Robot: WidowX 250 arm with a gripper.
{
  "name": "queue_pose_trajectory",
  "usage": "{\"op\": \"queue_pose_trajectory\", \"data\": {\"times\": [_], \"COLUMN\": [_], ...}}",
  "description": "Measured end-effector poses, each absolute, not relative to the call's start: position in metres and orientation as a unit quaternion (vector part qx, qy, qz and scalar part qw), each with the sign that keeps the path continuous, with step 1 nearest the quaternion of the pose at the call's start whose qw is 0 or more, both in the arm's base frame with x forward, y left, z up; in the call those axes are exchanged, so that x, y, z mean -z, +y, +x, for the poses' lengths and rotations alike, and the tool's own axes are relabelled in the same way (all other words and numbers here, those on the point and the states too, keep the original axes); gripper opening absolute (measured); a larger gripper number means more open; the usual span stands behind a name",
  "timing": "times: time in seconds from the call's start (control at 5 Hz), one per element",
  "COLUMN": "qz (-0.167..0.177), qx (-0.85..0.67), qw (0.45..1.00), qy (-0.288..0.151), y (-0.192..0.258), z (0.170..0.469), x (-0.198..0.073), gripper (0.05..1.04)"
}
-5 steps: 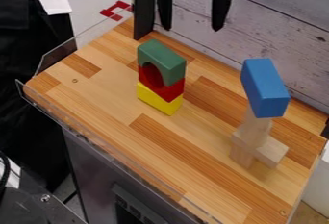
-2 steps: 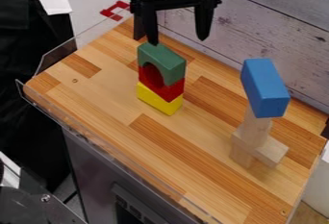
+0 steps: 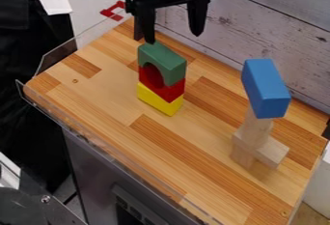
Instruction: Move the green arch to the table
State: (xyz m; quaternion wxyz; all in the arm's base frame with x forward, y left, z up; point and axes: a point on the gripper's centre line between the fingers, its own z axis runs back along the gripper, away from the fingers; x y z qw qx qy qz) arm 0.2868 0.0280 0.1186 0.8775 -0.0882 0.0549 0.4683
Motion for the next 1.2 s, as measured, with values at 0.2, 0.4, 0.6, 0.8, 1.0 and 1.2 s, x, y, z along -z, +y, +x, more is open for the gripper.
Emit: {"op": "queue_pose_trajectory", "data": {"times": [0.2,0.4,0.6,0.8,1.0,1.2], "qz": [-0.106,-0.113,-0.103,-0.108,-0.103,-0.100], "qx": [-0.523,-0.557,-0.559,-0.558,-0.556,-0.556], "qw": [0.844,0.821,0.819,0.819,0.819,0.819], "qy": [0.055,0.059,0.080,0.085,0.098,0.101], "y": [0.028,0.034,0.034,0.034,0.033,0.034], "z": [0.287,0.283,0.278,0.280,0.279,0.280], "x": [-0.108,-0.101,-0.098,-0.091,-0.083,-0.080], "gripper": [1.001,1.001,1.001,1.001,0.967,0.696]}}
